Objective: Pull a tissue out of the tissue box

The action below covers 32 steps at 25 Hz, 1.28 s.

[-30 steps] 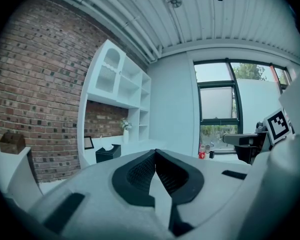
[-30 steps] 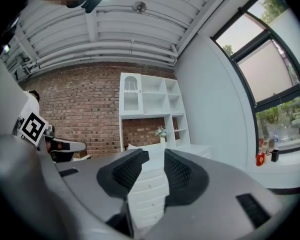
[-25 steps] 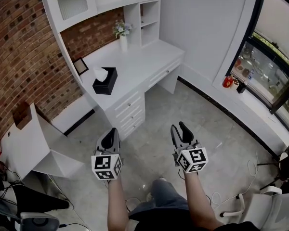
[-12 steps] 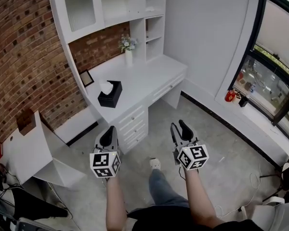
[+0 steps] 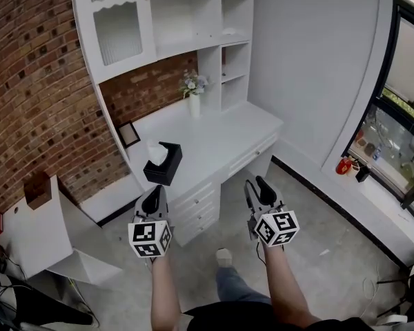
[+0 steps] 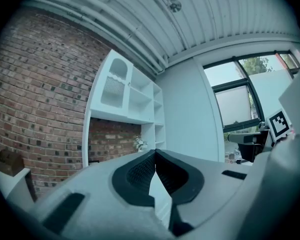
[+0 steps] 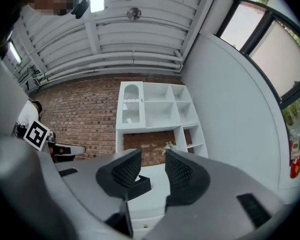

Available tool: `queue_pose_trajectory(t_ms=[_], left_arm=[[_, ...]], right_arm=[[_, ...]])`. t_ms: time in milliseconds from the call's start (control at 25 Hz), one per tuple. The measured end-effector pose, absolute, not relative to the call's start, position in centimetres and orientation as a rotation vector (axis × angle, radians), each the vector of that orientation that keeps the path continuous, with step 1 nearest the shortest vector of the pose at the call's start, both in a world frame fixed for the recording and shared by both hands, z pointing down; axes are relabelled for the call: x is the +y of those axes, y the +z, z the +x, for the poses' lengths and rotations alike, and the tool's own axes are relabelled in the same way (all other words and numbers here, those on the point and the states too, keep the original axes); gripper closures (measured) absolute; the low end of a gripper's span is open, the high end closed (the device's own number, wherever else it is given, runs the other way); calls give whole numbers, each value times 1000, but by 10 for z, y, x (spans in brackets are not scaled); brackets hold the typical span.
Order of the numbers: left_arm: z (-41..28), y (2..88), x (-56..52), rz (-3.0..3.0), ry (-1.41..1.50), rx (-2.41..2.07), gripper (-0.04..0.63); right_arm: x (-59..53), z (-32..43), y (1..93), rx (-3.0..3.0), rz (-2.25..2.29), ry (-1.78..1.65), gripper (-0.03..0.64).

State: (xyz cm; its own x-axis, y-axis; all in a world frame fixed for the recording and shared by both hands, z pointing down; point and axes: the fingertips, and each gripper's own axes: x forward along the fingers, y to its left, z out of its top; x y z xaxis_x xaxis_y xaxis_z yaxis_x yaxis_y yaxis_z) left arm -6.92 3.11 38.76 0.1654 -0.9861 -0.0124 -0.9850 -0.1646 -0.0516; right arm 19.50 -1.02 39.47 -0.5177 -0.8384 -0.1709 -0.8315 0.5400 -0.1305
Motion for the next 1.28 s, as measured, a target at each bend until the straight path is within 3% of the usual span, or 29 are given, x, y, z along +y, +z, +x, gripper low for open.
queue_pose_trajectory(t_ms=[640,1280], left_arm=[[-164,436,-181,-2115,-115,2393,588],[-199,462,-200,-1979,-197,2568,588]], right_arm=[[-298,90,432,2775,-1156,-205,486],[-350,10,452,2896,-935,-299,486]])
